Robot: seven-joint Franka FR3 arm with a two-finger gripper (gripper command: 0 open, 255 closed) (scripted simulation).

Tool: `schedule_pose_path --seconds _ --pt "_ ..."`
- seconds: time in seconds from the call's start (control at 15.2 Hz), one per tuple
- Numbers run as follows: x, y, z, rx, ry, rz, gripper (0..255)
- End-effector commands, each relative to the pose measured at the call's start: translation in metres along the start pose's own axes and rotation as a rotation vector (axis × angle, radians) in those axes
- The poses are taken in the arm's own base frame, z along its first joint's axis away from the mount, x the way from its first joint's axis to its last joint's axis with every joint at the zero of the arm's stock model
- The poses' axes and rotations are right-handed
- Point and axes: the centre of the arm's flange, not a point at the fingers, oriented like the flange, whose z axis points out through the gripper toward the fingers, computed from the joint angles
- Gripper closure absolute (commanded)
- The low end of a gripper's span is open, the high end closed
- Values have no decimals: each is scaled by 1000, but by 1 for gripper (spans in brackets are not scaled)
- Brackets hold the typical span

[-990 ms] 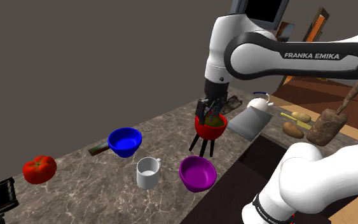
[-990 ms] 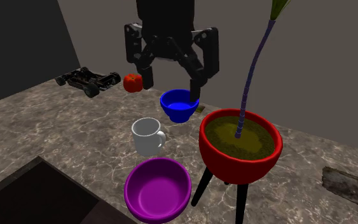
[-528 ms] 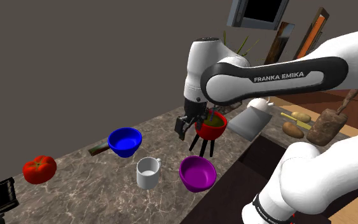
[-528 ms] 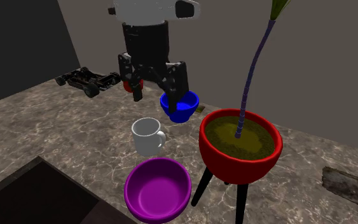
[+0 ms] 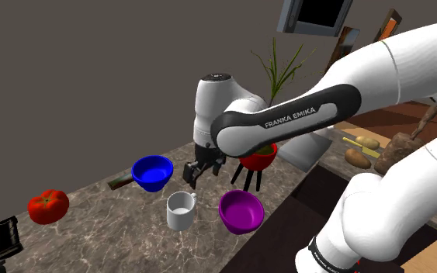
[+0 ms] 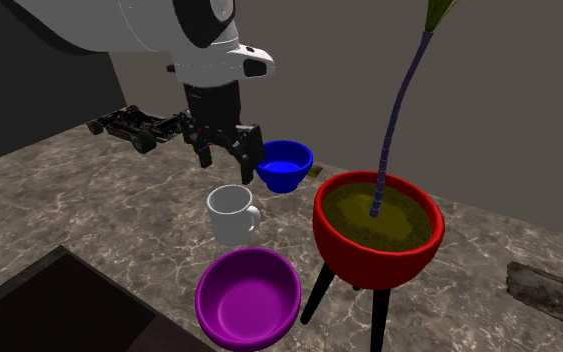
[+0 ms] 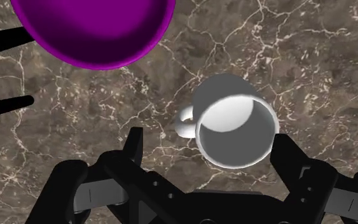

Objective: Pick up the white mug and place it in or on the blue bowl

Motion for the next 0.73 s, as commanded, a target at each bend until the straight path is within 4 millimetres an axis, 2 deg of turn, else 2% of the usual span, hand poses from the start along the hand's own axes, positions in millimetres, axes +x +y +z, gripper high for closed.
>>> schedule_pose_path --seconds 0.0,0.59,0.66 --pt "5 -14 20 5 7 3 0" --pt "44 -94 95 21 35 13 0" --pt "45 -96 97 22 36 13 0"
